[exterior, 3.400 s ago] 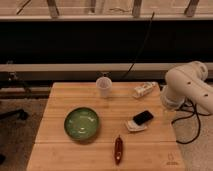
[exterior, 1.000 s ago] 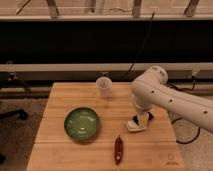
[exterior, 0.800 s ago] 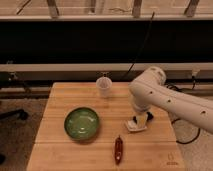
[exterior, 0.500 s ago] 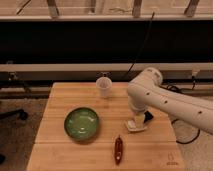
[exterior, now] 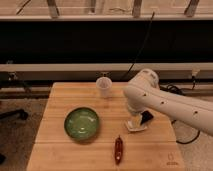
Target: Push the ceramic bowl across the table
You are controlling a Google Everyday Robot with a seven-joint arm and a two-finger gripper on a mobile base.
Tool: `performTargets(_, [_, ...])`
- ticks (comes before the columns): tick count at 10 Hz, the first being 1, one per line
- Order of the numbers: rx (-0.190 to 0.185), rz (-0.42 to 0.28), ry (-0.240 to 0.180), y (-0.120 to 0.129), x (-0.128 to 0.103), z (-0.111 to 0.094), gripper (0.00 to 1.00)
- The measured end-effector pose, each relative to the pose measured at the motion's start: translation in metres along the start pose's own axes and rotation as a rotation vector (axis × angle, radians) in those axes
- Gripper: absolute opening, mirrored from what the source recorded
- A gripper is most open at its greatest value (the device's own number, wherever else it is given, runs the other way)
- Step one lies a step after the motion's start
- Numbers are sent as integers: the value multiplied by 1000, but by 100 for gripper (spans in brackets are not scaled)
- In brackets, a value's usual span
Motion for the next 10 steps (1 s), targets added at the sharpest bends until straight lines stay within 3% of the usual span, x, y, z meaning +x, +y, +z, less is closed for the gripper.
performTargets(10, [2,-53,-24,-6,-28,17,80])
